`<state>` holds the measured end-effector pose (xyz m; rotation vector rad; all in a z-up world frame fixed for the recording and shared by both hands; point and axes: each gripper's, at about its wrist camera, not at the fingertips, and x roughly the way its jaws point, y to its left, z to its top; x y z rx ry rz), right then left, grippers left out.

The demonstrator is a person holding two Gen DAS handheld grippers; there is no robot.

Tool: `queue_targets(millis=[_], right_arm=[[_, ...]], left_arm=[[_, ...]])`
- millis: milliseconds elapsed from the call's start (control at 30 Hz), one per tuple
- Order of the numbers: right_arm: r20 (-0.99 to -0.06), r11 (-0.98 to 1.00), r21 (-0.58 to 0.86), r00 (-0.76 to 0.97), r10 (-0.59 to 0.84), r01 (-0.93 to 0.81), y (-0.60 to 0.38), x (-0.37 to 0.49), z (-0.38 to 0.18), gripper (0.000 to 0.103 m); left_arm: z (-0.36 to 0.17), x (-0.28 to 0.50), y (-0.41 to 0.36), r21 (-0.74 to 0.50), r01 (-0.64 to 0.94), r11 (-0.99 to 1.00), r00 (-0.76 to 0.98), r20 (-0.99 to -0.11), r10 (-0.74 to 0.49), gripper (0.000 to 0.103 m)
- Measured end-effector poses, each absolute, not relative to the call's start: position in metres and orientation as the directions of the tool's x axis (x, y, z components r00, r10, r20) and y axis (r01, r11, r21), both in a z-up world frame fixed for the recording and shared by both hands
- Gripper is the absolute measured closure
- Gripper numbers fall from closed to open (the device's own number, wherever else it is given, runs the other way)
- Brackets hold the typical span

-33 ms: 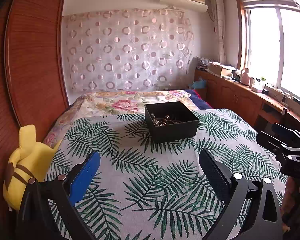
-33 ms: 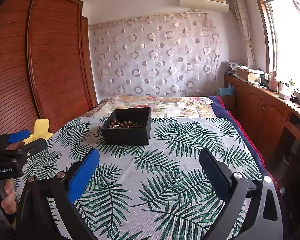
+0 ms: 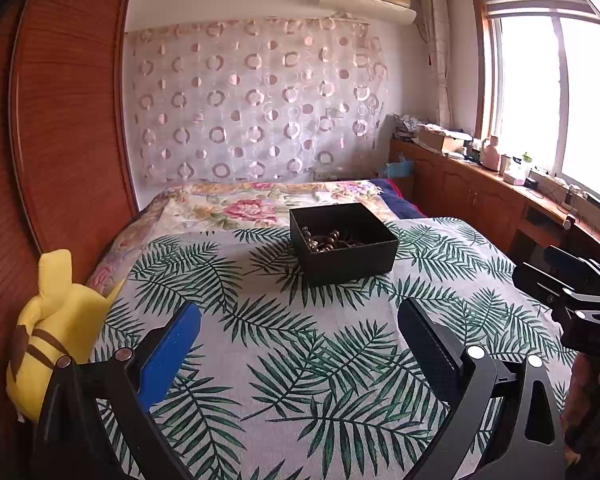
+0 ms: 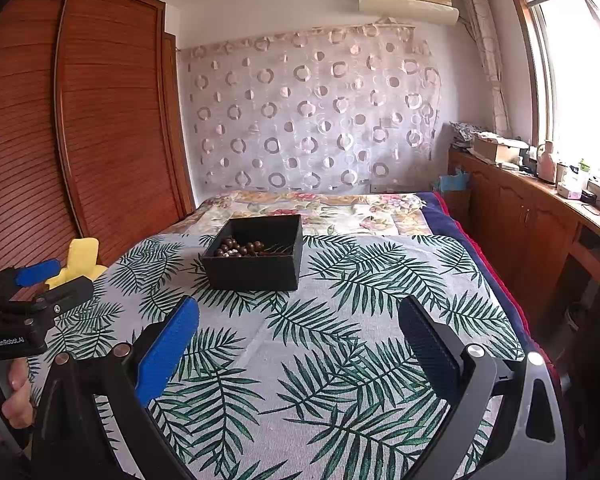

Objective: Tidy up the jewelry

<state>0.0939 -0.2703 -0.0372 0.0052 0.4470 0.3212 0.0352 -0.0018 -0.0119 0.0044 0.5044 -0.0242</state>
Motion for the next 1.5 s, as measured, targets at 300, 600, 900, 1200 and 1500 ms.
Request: queue_targets(millis=[300,600,900,1200,1500], right_arm=[[-0.424,0.949,0.076,0.852,0.307,-0.305,-0.2704,0.0942,-0.0374,0.002],[-0.425,0.949,0.076,0.851,0.307,-0.305,-0.2697,0.0948,-0.0375,0.002],[-0.427,0.949,0.075,0.851,0.307,-0.305,-0.2692,0.0951,-0.0379,0.002],[-0.426,0.949,0.076,0.851,0.307,-0.305,-0.2689,0.0950,-0.0380,0.002],[-0.426,0.949,0.076,0.851,0.307,-0.305,-0.2693,0.0951,-0.0378,0.002]], left_arm=[[-0.0128,0.0354,0.0014,-0.008,0.013,1.000,0.877,-0.481,-0.015,0.007],[-0.0136,0.0356,0.0016,-0.007,0.011,1.000,0.877,-0.481,-0.013,0.007],[-0.0135,0.0356,0.0018,-0.006,0.011,1.000,0.877,-0.479,-0.012,0.008],[-0.0121,0.0341,0.0013,-0.007,0.011,1.000,0.880,-0.474,-0.013,0.007],[-0.0093,0.0323,-0.0009,-0.007,0.011,1.000,0.884,-0.468,-0.013,0.008]])
